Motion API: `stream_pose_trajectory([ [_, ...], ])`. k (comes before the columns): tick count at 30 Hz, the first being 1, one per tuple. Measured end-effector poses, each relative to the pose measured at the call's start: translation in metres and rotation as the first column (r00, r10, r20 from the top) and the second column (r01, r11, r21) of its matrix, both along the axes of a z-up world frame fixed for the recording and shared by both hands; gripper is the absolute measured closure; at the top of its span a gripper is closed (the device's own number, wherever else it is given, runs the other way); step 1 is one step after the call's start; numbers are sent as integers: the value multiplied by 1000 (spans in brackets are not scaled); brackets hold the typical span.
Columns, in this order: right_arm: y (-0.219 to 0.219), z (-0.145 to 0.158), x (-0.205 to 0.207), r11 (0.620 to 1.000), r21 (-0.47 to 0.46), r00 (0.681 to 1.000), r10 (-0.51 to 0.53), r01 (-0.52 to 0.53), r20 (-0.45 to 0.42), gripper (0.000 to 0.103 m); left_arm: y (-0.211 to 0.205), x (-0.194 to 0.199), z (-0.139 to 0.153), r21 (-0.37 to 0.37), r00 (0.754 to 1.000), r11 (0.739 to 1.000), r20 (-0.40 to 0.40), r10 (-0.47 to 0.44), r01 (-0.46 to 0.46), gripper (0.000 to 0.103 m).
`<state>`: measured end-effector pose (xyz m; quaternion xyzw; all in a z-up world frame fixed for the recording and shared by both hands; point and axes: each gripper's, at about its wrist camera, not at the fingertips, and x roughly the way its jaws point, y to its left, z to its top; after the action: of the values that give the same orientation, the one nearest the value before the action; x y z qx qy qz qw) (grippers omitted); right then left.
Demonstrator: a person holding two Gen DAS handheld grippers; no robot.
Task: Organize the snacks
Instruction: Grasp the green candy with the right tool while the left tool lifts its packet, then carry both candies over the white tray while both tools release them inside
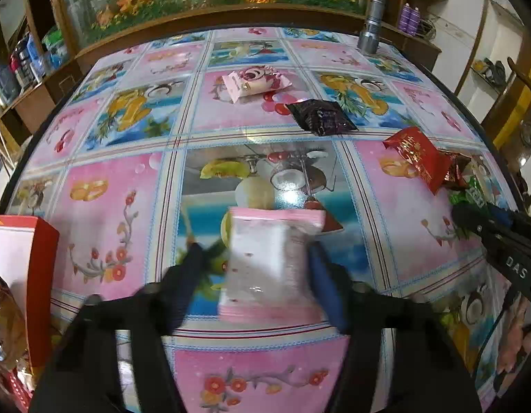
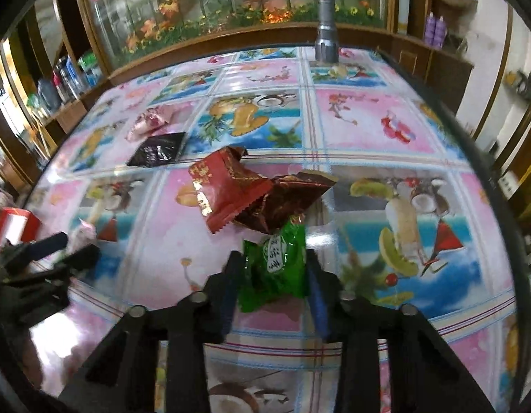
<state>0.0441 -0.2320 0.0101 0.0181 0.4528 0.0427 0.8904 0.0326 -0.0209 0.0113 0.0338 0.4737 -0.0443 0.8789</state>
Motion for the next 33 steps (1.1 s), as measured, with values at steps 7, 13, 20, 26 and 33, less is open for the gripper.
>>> stream_pose_trajectory([
  [7,-1,1,0,1000,7,1000,11,-12,9,78,7,-8,2,-2,1000,1000,9,-14,14,66],
  [13,-3,1,-1,982,174,997,76,-73,-14,81,23,-28,7,-4,1000,1000,30,2,-1,67],
  [20,3,3,-4,935,320,987,161,-151,-4,81,45,-74,31,-2,994,1000,113,10,-10,67],
  [26,23,10,-12,883,411,971,237,-225,23,81,80,-113,63,18,971,998,230,59,-65,67],
  [33,98,32,-28,790,474,919,369,-389,138,82,151,-140,76,40,938,975,285,197,-217,66],
])
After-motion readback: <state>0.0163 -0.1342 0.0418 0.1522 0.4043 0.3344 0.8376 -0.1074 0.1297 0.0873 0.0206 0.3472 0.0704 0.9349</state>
